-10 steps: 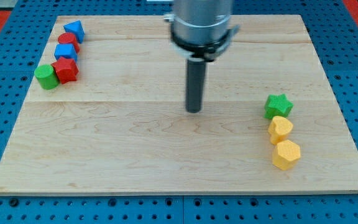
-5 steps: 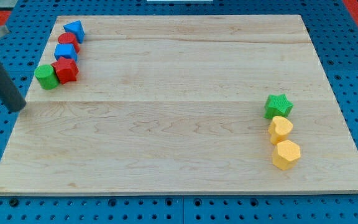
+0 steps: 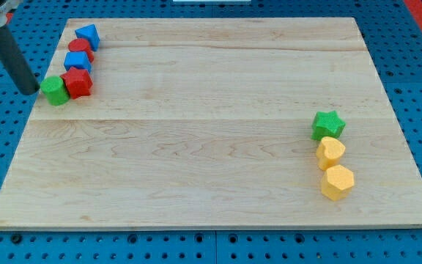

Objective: Slide the green circle towards the center right

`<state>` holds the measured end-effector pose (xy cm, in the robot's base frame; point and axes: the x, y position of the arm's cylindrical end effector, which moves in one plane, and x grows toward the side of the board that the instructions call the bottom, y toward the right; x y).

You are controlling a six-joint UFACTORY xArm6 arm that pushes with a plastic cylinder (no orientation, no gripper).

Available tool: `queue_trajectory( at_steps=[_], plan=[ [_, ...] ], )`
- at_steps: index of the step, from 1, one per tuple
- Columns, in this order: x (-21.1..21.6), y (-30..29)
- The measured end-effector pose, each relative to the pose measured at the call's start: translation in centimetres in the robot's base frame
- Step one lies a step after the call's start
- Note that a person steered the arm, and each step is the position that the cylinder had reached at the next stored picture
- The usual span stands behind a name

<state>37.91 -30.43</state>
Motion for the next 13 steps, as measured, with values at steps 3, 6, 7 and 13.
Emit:
queue_trajectory(
  at_steps=[3,6,7,13],
  plan=[
    [1.7,3.8],
    [5.1,10.5],
    [5.8,11.6],
    [3.1,25.3]
  ],
)
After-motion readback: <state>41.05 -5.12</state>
